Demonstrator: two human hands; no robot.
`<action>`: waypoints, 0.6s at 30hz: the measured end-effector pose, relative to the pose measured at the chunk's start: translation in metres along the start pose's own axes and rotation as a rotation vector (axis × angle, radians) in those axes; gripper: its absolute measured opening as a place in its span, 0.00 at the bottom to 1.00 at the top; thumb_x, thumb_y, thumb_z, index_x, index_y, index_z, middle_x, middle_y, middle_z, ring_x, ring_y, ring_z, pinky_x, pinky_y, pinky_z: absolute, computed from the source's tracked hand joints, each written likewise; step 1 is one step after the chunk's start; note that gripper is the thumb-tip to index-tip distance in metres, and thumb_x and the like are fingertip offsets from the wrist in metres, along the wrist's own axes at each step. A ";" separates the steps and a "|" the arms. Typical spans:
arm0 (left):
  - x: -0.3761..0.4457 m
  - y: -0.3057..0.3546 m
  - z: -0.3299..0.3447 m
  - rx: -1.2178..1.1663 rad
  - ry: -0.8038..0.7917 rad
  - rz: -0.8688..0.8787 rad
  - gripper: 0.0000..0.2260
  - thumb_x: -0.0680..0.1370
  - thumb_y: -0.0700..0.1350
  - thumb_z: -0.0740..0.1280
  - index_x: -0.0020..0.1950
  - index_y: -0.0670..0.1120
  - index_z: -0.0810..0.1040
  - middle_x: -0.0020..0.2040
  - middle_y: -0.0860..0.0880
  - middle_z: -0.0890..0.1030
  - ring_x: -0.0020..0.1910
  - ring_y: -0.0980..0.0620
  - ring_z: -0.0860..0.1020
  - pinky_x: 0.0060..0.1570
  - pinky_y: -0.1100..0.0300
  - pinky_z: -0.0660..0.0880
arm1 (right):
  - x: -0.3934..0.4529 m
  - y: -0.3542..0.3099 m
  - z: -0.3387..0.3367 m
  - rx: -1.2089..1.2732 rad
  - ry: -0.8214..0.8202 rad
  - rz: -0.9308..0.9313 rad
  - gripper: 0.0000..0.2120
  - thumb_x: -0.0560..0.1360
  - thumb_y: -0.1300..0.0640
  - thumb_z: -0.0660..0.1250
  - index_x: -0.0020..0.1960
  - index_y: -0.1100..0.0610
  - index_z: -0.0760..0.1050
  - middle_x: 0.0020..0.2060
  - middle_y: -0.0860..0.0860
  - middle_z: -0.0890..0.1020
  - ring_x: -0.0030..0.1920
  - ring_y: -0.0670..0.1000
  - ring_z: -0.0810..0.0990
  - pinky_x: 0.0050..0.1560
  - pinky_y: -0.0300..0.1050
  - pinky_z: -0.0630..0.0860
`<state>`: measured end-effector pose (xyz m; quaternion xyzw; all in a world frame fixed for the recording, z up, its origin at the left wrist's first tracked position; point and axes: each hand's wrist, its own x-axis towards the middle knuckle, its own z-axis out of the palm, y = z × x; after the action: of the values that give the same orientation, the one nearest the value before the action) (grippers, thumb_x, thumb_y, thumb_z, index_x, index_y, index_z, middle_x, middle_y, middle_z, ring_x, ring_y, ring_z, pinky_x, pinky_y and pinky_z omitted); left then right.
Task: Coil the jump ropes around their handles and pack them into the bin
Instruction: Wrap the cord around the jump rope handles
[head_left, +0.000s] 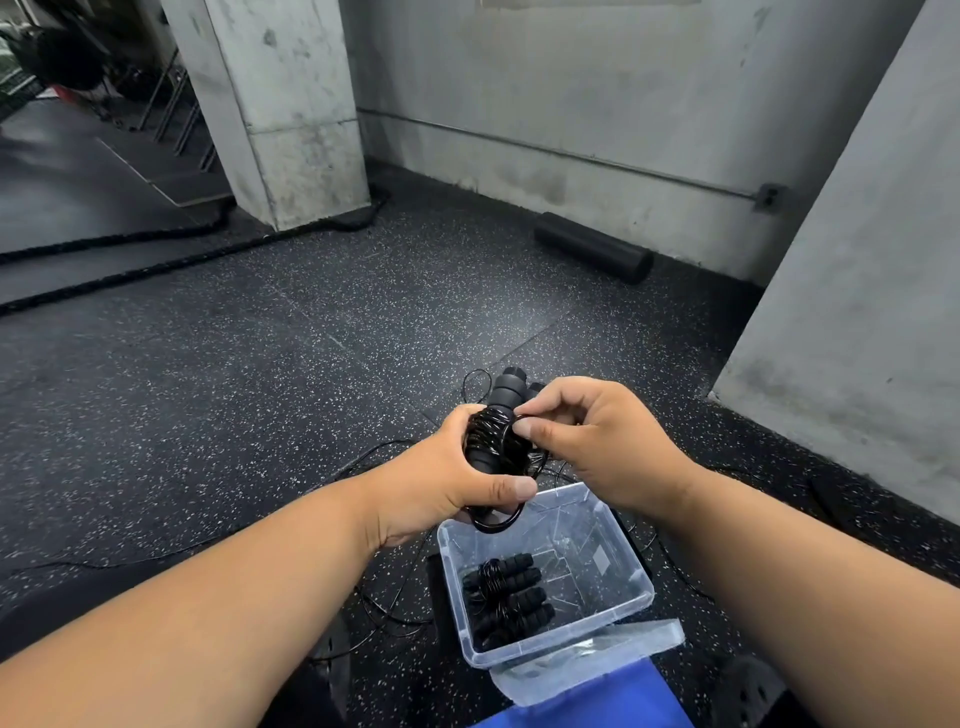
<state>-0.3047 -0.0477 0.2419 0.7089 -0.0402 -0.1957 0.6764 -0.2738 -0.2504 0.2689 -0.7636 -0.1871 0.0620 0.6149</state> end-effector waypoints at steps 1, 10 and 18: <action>-0.001 0.001 0.001 0.032 0.005 0.003 0.40 0.67 0.42 0.85 0.72 0.52 0.68 0.60 0.44 0.82 0.51 0.57 0.84 0.53 0.53 0.83 | 0.000 0.002 0.000 0.016 -0.006 0.010 0.04 0.75 0.66 0.75 0.46 0.58 0.84 0.37 0.51 0.86 0.38 0.45 0.82 0.44 0.38 0.80; 0.000 -0.002 0.005 -0.104 0.064 -0.040 0.34 0.67 0.44 0.82 0.70 0.51 0.72 0.62 0.42 0.83 0.56 0.48 0.85 0.62 0.40 0.81 | 0.002 0.007 -0.003 0.049 -0.040 0.027 0.07 0.72 0.57 0.77 0.49 0.58 0.85 0.45 0.63 0.86 0.44 0.52 0.83 0.53 0.49 0.81; -0.009 0.008 0.005 -0.208 -0.018 -0.116 0.33 0.70 0.43 0.79 0.72 0.53 0.71 0.69 0.37 0.80 0.52 0.42 0.83 0.65 0.32 0.75 | 0.003 0.006 -0.017 0.108 -0.174 0.116 0.07 0.75 0.66 0.74 0.51 0.66 0.81 0.36 0.50 0.83 0.35 0.43 0.79 0.39 0.35 0.77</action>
<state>-0.3127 -0.0506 0.2516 0.6344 0.0154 -0.2439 0.7333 -0.2644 -0.2663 0.2677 -0.7306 -0.1919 0.1735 0.6319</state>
